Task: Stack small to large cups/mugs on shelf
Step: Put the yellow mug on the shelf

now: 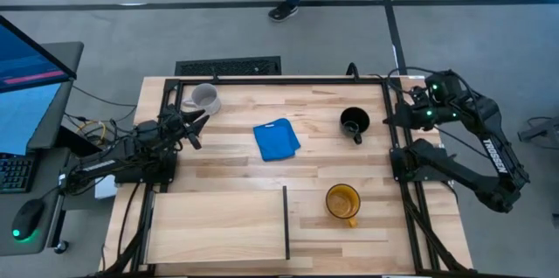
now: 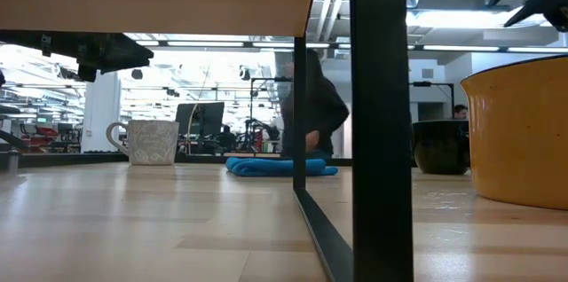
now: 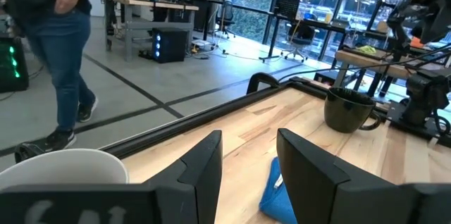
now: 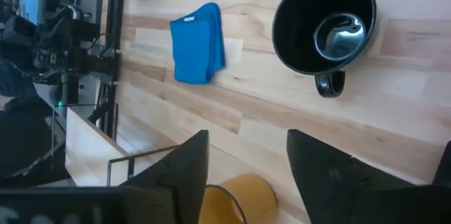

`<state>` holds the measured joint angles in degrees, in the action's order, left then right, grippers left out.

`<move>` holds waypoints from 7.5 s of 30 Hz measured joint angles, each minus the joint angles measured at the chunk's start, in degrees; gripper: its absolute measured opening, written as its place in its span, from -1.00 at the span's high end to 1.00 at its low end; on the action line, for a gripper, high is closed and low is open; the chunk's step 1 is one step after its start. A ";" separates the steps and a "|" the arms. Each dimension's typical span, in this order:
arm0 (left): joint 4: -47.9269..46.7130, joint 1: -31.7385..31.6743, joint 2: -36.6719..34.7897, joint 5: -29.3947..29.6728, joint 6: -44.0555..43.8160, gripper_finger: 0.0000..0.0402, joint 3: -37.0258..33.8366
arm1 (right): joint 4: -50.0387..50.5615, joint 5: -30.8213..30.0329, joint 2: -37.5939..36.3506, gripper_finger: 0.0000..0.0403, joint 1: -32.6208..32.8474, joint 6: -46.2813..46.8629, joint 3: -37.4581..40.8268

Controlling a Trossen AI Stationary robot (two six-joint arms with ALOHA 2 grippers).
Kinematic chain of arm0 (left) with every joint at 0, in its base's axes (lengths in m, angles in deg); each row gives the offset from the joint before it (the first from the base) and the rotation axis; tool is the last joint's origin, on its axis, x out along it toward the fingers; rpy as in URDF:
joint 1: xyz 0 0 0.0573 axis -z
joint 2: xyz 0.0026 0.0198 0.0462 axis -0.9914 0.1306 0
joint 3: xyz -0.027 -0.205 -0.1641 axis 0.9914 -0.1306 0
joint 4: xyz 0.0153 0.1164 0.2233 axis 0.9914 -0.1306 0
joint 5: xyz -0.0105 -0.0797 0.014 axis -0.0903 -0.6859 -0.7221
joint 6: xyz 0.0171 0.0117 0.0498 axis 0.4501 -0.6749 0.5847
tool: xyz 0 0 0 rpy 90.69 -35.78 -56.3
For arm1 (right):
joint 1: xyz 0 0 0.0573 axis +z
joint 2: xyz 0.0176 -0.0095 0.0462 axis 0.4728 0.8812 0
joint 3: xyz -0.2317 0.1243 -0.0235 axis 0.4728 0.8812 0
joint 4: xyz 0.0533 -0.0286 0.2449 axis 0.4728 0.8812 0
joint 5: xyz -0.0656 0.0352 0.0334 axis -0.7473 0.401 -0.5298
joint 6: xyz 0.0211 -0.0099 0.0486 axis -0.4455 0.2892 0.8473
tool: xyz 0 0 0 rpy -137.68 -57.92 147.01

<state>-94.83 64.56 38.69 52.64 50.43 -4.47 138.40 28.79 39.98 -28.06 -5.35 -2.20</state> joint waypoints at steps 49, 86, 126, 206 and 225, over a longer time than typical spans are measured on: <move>-0.93 0.00 -0.01 -0.02 1.21 0.37 0.00 | -18.87 -22.97 20.43 -0.12 72.87 43.01 -0.68; -7.56 0.01 -0.02 -0.55 0.15 0.37 0.09 | -32.81 -34.22 47.54 -0.12 102.28 76.53 -0.68; -7.56 -0.02 -0.02 -0.42 0.07 0.37 0.02 | -31.50 -29.67 58.27 -0.12 99.44 73.19 -0.70; -7.65 -0.01 0.00 -0.48 0.02 0.37 0.00 | -35.53 -30.36 61.55 0.50 87.62 63.46 -3.54; -8.69 -0.01 -0.02 -0.50 -0.01 0.37 0.07 | -36.18 -31.07 61.55 0.50 83.88 61.14 -3.58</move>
<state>-103.52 64.55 38.67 52.14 50.42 -4.40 102.21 -2.28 101.53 55.81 55.80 -5.78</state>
